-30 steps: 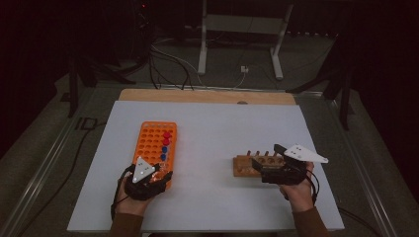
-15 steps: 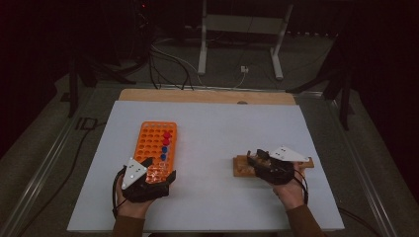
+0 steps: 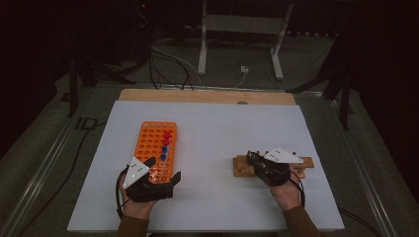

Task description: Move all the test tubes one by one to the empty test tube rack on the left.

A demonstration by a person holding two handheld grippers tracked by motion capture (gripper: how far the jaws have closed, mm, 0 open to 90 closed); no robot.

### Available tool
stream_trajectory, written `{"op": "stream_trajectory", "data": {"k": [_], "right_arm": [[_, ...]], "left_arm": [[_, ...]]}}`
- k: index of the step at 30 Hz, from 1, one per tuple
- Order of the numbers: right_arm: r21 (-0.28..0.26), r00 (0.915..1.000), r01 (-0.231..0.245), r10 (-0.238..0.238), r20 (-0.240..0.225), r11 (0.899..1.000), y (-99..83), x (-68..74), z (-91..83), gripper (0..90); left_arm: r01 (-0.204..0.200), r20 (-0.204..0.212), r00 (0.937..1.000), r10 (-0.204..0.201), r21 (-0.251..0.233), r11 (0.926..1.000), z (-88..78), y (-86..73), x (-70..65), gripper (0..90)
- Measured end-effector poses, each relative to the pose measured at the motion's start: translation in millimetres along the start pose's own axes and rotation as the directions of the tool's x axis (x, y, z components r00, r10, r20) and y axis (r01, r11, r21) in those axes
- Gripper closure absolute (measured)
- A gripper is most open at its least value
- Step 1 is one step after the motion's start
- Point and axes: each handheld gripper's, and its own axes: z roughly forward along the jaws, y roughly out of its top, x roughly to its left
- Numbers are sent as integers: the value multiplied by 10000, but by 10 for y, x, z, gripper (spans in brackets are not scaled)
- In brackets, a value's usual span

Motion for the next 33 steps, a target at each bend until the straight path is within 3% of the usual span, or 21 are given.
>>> {"op": "stream_trajectory", "data": {"k": [14,19,22,26,33], "right_arm": [[-846,9994,-344,343,-20,9958,115,-36,-210,759],[-1314,9986,-502,515,67,9901,195,-43,-342,759],[-1686,9985,-503,530,118,9844,265,-28,-440,759],[-2068,9989,-446,460,19,9774,344,7,-556,759],[-1834,9990,-143,61,-453,9829,351,113,-530,759]], "left_arm": [[-353,148,9993,353,-43,9994,9,68,-76,5],[-409,33,9992,410,-188,9990,-24,136,-60,5],[-681,-6,9977,681,-243,9974,-19,191,-100,5],[-980,395,9943,991,-307,9947,46,261,-196,12],[-1281,1021,9864,1286,-113,9917,240,304,-376,29]]}}
